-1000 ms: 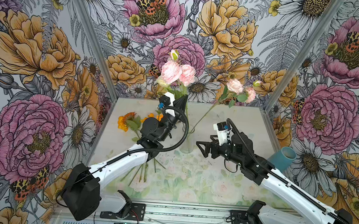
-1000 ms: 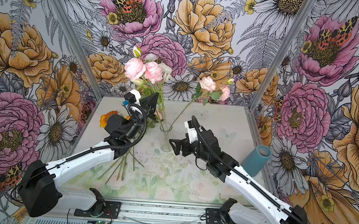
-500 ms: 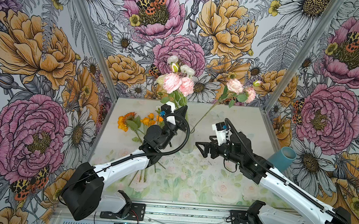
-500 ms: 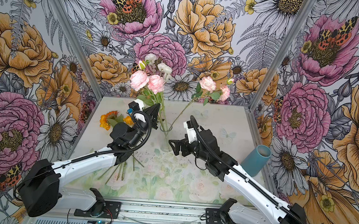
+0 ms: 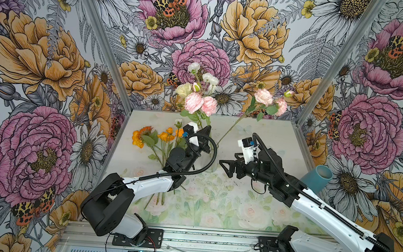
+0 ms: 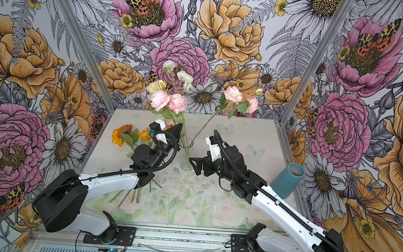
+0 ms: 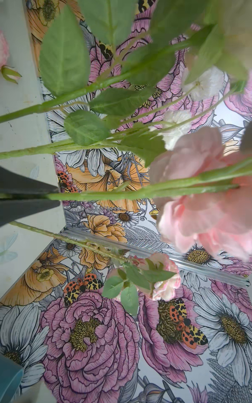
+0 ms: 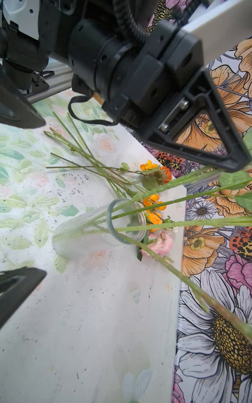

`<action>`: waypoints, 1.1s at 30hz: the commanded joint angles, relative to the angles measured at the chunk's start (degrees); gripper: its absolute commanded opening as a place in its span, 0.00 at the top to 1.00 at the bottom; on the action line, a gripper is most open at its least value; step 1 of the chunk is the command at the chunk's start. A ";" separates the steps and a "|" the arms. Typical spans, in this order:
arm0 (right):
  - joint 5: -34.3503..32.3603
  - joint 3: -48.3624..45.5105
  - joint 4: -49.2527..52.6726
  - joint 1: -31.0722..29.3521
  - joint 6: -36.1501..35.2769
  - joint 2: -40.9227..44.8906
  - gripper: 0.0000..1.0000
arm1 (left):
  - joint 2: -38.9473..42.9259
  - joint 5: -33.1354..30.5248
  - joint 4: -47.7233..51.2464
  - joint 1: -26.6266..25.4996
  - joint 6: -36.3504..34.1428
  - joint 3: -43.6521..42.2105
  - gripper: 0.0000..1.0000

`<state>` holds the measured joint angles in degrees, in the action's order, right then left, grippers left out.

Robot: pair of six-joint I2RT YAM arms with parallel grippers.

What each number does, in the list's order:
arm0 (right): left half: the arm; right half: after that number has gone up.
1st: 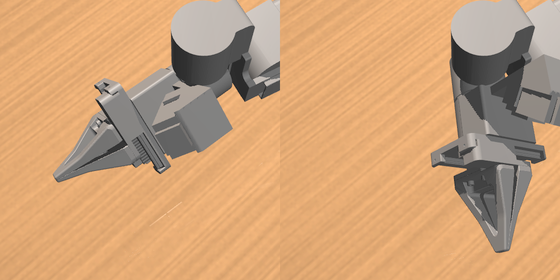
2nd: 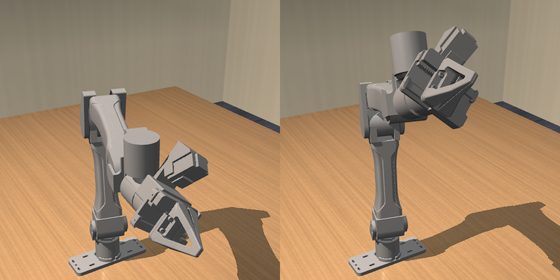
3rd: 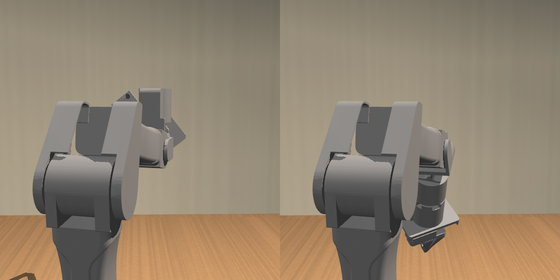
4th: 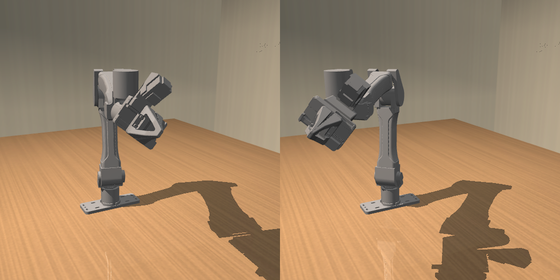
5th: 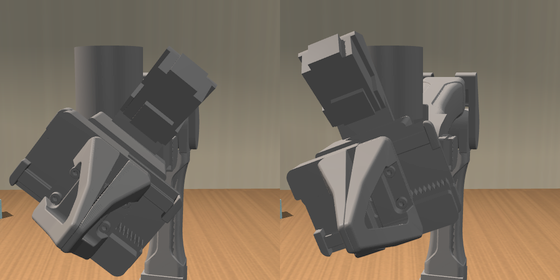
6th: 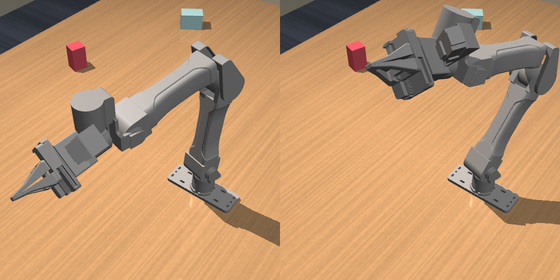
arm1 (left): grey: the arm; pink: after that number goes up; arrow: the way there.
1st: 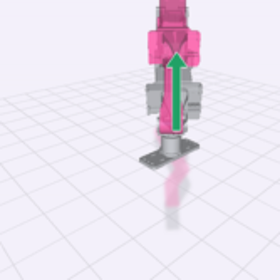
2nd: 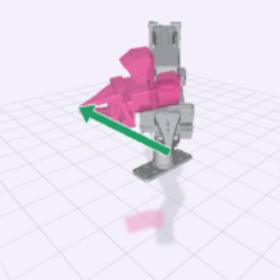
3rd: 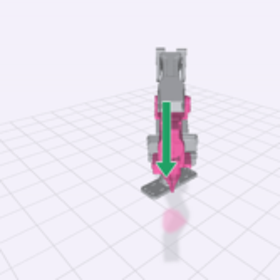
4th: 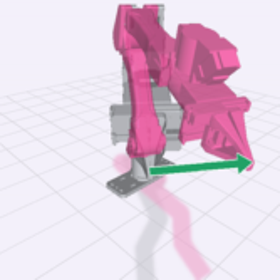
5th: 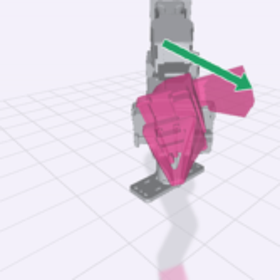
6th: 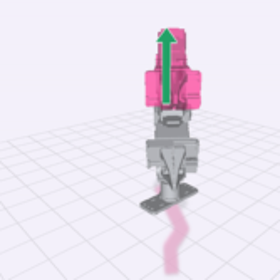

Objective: Arrange the flowers into the vase
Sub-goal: 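Carry the pink-rose stem over the glass vase and lower it in with the left gripper, then open the left gripper and withdraw it back toward the bunch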

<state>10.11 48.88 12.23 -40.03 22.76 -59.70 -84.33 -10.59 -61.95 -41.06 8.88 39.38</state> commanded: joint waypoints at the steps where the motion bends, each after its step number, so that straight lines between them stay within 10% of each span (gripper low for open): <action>1: 2.35 1.39 -0.28 0.38 0.77 -0.31 0.01 | -3.17 -1.01 -11.44 -1.15 0.87 -2.00 1.00; 8: 3.17 2.02 -0.27 0.39 0.89 -0.92 0.00 | -7.14 -0.71 -13.20 -2.53 -0.13 -3.32 0.94; 23: 2.64 3.92 -0.36 0.38 -0.88 -2.88 0.00 | 0.59 -5.33 -5.45 -4.98 -4.52 -9.18 0.45; 33: 1.76 4.10 -0.32 0.26 -1.29 -2.44 0.01 | 20.50 -9.94 22.17 -7.41 -4.47 -10.91 0.01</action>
<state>12.47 50.92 12.62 -40.03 22.63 -62.41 -69.12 -17.72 -52.07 -47.62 4.27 29.34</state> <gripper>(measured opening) 0.995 0.959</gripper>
